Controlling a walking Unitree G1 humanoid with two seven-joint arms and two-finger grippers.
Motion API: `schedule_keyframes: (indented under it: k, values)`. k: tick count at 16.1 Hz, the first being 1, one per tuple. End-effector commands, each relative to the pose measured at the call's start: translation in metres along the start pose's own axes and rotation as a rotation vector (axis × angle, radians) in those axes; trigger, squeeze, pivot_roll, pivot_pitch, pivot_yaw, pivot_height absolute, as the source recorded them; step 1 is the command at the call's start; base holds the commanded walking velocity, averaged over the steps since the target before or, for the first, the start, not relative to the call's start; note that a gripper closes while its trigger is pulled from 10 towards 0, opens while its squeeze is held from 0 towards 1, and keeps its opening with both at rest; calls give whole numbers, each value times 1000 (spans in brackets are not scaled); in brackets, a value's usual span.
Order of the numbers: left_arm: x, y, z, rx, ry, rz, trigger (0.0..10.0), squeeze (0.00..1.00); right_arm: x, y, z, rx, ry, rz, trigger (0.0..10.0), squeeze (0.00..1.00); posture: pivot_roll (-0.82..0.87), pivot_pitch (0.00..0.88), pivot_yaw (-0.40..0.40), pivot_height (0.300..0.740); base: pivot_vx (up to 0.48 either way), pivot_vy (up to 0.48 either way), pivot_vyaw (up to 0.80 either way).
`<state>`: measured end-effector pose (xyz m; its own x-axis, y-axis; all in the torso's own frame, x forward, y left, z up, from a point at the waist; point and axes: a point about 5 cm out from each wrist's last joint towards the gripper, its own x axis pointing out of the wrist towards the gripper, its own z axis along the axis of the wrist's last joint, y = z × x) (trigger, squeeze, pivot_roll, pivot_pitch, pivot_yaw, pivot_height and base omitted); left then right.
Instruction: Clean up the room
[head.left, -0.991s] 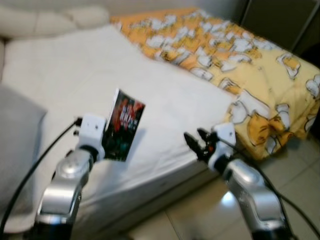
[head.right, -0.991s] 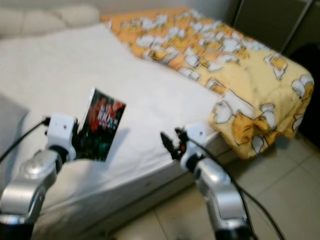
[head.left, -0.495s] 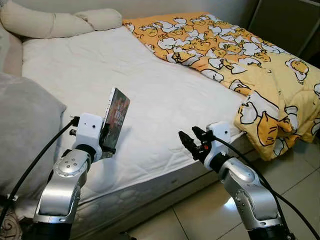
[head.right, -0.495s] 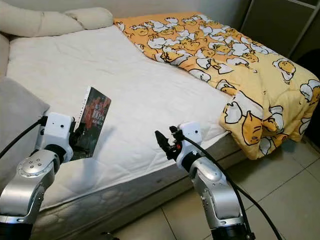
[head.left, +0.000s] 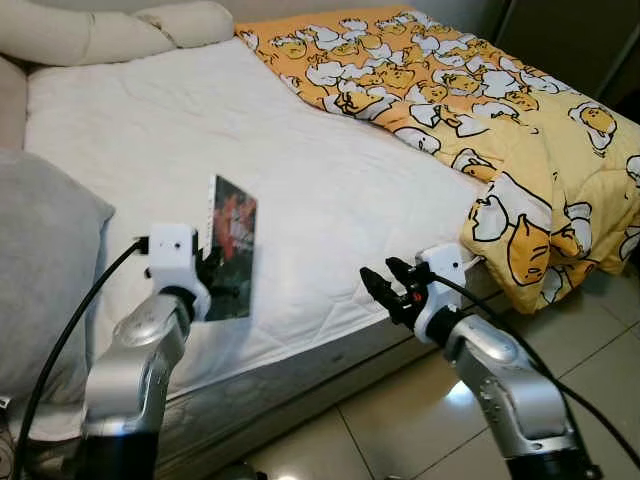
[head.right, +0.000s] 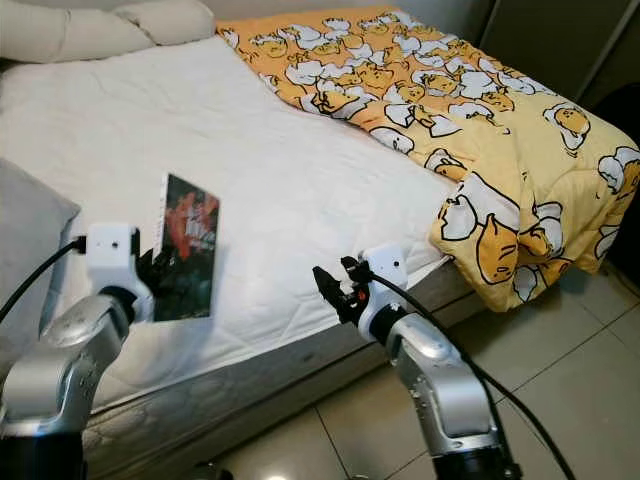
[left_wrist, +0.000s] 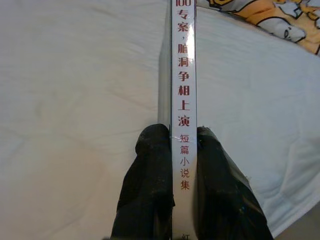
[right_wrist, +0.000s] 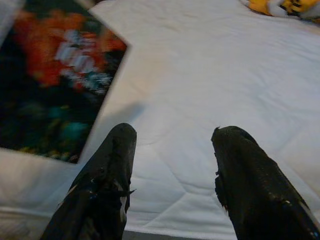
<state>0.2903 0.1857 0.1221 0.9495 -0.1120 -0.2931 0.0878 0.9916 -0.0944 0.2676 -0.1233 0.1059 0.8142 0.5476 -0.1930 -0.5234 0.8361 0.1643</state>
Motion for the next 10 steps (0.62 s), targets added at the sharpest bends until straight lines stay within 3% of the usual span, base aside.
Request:
schedule_keyframes:
  k: [1, 2, 3, 4, 5, 9, 10]
  values:
    - [7, 3, 10, -40, -35, -8, 10000, 0, 0, 5, 6, -1, -12, 51, 10000, 0, -9, 0, -47, 740, 0, 0, 0]
    - [17, 4, 13, -71, -26, -15, 10000, 0, 0, 7, 6, -11, -3, 83, 10000, 0, -16, 0, -43, 740, 0, 0, 0]
    - [35, 8, 13, -79, 37, -27, 10000, 0, 2, 10, 9, -43, 12, 149, 10000, 0, -30, 0, -27, 740, 0, 0, 0]
    - [40, 10, 14, -82, 50, -32, 10000, 0, 3, 11, 10, -50, 17, 174, 10000, 0, -46, 0, -15, 740, 0, 0, 0]
    - [51, 14, 15, -140, 84, -51, 10000, 0, 3, 12, 14, -61, 28, 231, 10000, 0, -64, 0, -1, 740, 0, 0, 0]
    - [71, 32, 18, -260, 117, -13, 10000, 0, 0, 7, 25, -72, 60, 303, 10000, 0, -120, 0, 35, 740, 0, 0, 0]
    - [72, 33, 18, -254, 121, -10, 10000, 0, -4, 7, 26, -74, 61, 309, 10000, 0, -135, 0, 42, 740, 0, 0, 0]
